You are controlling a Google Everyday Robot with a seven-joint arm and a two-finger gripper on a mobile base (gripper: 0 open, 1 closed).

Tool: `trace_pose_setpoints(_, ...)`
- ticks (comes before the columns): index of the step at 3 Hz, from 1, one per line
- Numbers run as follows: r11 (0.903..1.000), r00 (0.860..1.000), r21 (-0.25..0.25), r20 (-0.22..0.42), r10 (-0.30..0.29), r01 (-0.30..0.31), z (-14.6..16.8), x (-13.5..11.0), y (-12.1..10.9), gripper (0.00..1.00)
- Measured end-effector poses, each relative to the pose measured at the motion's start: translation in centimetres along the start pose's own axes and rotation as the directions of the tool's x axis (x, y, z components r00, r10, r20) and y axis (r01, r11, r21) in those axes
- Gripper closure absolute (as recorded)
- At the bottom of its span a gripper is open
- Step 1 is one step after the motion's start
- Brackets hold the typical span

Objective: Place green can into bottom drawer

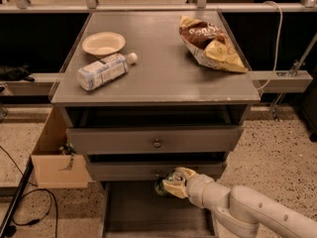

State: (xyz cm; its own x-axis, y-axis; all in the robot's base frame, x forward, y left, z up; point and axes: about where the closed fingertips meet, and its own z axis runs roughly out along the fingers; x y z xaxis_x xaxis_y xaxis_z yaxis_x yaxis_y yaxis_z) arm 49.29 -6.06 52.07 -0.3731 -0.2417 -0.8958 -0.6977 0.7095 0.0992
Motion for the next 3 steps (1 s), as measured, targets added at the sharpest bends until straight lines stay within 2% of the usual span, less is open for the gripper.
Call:
trace_pose_setpoints(1,0.9994,0.999,0.014,0.022,0.032,-0.032,-0.3,2.2,0.0,1.0)
trace_pose_setpoints(2,0.9994,0.999,0.014,0.022,0.033,-0.033,-0.3,2.2,0.0,1.0)
trace_pose_setpoints(3,0.9993,0.999,-0.008,0.02,0.037,-0.037,1.0,2.9,0.8,1.0)
